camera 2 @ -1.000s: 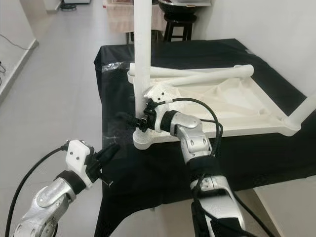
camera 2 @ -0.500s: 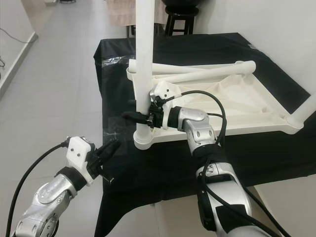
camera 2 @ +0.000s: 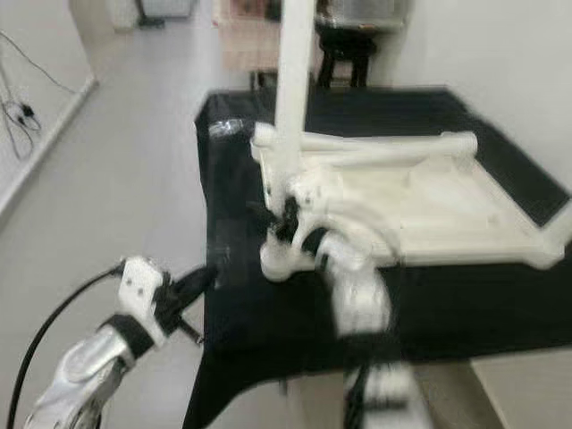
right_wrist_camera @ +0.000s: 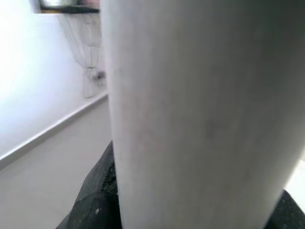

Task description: Building children table

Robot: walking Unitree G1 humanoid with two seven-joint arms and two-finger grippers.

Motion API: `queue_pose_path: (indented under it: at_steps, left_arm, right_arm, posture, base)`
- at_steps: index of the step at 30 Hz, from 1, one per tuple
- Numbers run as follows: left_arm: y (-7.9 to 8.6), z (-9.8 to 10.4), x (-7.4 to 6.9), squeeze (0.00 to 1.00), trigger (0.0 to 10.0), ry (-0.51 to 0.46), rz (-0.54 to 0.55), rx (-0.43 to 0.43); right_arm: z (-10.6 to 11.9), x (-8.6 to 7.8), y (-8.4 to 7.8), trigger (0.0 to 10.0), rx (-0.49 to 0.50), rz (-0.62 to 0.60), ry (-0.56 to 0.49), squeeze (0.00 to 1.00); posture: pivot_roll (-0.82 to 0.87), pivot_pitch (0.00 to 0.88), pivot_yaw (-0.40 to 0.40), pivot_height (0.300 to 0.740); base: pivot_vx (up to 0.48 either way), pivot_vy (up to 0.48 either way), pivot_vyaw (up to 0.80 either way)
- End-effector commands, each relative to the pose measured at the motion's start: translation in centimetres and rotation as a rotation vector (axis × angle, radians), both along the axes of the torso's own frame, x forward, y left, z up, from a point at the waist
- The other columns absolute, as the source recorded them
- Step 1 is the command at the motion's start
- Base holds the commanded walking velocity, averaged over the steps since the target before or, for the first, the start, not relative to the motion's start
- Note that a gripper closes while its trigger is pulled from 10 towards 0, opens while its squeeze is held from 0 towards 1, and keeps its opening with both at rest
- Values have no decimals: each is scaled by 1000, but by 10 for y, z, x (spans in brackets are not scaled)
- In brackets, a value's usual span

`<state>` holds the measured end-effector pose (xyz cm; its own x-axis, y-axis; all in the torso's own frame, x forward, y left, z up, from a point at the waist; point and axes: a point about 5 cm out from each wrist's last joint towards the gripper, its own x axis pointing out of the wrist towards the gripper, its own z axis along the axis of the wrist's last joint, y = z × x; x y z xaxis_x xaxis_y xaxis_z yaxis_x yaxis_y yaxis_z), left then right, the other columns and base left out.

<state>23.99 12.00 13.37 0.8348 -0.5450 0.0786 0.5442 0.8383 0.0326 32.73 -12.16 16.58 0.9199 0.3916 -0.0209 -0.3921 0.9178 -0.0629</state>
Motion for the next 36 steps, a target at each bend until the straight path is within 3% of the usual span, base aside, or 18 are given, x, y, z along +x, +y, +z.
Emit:
queue_pose_path:
  at_steps: [1,8,9,12,13,15,16,19,20,26,28,30,32,35,36]
  left_arm:
    - [2,-2,0,0,10000,14,-3,12]
    - [1,-2,2,0,10000,13,-5,12]
    - [2,-1,2,0,10000,10,1,11]
    - [2,-1,2,0,10000,7,7,11]
    - [2,-1,2,0,10000,8,5,10]
    - [2,-1,2,0,10000,8,5,10]
    - [2,-1,2,0,10000,9,2,8]
    - [1,0,2,0,10000,10,-1,7]
    - [1,0,2,0,10000,10,-3,6]
    - [0,0,2,0,10000,10,-5,4]
    - [-2,0,2,0,10000,8,-4,4]
    - [-2,0,2,0,10000,8,-4,4]
    - [-3,1,2,0,10000,5,-2,5]
    - [-3,1,2,0,10000,5,-2,5]
    - [-3,1,2,0,10000,4,-1,4]
  right_arm:
    - [-20,-4,-12,0,-69,-124,109,0]
    - [-17,5,-3,0,-78,-118,92,0]
    - [-17,5,-2,10000,-72,-107,98,0]
    - [-16,5,-1,10000,-65,-78,104,0]
    - [-9,9,1,10000,-30,-20,73,1000]
    - [-9,9,1,10000,-30,-20,73,1000]
    - [3,14,5,10000,23,86,18,1000]
    - [17,15,7,10000,71,181,-29,1000]
    - [31,18,6,10000,90,264,-79,0]
    - [40,24,2,10000,71,336,-104,0]
    - [38,35,-5,10000,-37,475,-79,0]
    - [38,35,-5,10000,-37,475,-79,0]
    - [32,39,-12,10000,-107,596,-13,0]
    - [32,40,-15,10000,-106,624,5,0]
    - [33,41,-16,5216,-87,636,13,0]
  posture:
    - [15,63,-26,740]
    - [22,63,-40,740]
    - [19,65,-42,740]
    - [19,65,-42,740]
    - [18,66,-37,740]
    - [18,66,-37,740]
    - [15,66,-33,740]
    - [18,66,-35,740]
    - [17,68,-40,740]
    - [21,68,-46,740]
    - [37,65,-56,740]
    - [37,65,-56,740]
    - [35,68,-61,740]
    - [35,69,-61,740]
    - [37,69,-61,740]
  base:
    - [0,0,0]
    - [0,0,0]
    - [0,0,0]
    - [0,0,0]
    - [0,0,0]
    - [0,0,0]
    - [0,0,0]
    - [0,0,0]
    - [0,0,0]
    - [0,0,0]
    - [0,0,0]
    - [0,0,0]
    - [0,0,0]
    - [0,0,0]
    - [0,0,0]
